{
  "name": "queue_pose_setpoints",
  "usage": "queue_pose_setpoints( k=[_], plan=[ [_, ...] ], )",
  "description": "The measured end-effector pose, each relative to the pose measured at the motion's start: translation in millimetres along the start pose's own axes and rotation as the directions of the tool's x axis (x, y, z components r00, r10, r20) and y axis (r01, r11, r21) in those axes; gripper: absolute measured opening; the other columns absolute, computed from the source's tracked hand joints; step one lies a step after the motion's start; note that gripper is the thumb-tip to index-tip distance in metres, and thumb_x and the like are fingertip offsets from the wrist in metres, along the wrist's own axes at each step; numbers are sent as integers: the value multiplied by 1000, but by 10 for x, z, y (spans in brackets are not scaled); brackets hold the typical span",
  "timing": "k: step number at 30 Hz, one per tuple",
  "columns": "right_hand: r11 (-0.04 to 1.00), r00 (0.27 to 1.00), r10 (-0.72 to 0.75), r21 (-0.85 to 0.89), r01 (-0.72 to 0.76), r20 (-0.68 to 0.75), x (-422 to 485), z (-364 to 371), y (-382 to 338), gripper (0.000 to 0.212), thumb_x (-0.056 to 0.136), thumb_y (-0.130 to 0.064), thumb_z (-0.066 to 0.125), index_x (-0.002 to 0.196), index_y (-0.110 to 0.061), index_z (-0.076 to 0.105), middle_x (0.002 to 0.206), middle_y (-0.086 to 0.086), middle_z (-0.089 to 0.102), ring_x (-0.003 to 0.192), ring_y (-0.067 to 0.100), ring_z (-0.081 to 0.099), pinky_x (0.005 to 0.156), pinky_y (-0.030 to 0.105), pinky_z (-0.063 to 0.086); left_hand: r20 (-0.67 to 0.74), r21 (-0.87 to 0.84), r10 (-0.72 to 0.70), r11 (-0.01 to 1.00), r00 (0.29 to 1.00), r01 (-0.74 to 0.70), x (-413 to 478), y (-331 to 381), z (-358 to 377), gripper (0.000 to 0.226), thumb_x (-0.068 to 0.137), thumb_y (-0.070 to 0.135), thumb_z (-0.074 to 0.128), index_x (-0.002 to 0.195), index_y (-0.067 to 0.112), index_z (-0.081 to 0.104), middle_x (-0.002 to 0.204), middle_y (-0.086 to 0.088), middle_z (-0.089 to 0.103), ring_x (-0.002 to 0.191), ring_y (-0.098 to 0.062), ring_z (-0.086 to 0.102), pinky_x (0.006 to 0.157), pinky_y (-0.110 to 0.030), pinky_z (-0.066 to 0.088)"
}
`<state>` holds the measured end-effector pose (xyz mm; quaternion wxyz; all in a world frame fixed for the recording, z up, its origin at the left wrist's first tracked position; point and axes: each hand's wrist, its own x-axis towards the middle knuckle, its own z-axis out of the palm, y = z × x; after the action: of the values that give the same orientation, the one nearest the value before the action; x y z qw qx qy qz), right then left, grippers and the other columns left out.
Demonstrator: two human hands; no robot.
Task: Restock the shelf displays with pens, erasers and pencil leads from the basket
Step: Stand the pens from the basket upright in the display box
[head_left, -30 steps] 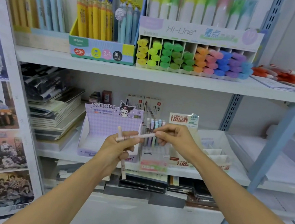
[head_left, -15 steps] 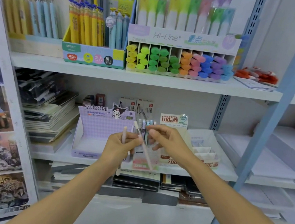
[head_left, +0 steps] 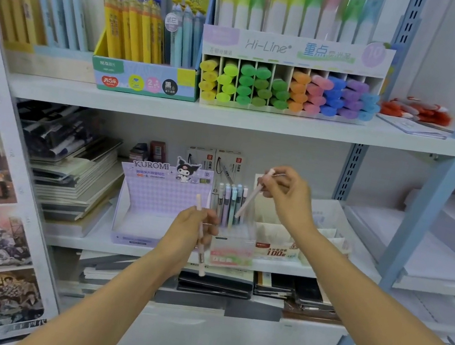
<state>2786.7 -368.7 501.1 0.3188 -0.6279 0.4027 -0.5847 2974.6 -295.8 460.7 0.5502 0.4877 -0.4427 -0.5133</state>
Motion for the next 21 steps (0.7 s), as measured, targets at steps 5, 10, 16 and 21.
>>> queue_pose_setpoints(
  k=[5,10,16,21],
  plan=[
    [990,1000,13,-138,-9,28,42,99,292,10,90,-9,65,99,-9,63,86,2,72,77,15,71,68,27,60,81,9,53,999,995,-54,-1,-89,-86,30,105,26,39,108,6,61,77,-13,69,72,-27,69,69,-36,60],
    [954,992,2,-298,36,126,34,224,483,15,90,-12,65,105,-9,63,95,8,73,87,17,70,80,39,59,90,-10,19,1000,996,-18,34,-149,-138,28,103,26,43,115,6,58,80,-13,70,71,-30,70,74,-43,61],
    [924,977,-8,-373,89,212,126,207,509,16,91,-14,64,106,-15,61,94,7,73,84,13,71,79,36,60,72,-20,21,1000,997,-20,94,-200,-186,26,101,25,46,115,4,51,87,-14,74,70,-29,71,66,-35,60],
    [879,978,-107,-444,176,176,165,291,563,14,87,-11,69,97,-16,60,91,1,68,84,11,64,77,26,54,25,44,71,996,997,-72,157,-250,-219,24,99,25,51,104,1,56,93,-7,74,89,-28,70,83,-39,58]
  ],
)
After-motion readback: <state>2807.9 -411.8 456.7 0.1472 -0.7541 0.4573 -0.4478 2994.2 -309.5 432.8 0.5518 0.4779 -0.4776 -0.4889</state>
